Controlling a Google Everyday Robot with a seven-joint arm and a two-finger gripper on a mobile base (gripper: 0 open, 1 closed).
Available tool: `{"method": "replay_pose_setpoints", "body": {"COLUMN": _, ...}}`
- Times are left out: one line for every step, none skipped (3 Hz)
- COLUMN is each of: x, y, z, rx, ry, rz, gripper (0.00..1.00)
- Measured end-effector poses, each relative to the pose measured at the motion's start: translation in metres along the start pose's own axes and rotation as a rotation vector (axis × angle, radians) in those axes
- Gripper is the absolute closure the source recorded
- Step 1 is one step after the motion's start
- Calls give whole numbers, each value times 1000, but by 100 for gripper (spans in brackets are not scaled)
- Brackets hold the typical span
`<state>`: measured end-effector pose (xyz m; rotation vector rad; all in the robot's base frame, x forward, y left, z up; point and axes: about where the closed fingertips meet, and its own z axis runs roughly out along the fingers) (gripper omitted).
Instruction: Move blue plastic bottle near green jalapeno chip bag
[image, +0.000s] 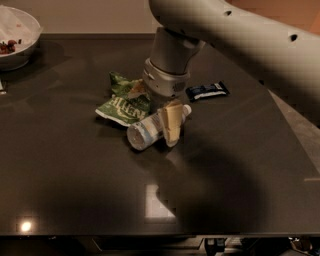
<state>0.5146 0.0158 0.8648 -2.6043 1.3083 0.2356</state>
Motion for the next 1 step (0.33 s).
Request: {"method": "replay_pose_setpoints", "body": {"x": 0, "y": 0, "z": 0, "rx": 0, "ry": 0, "rz": 0, "gripper": 0}}
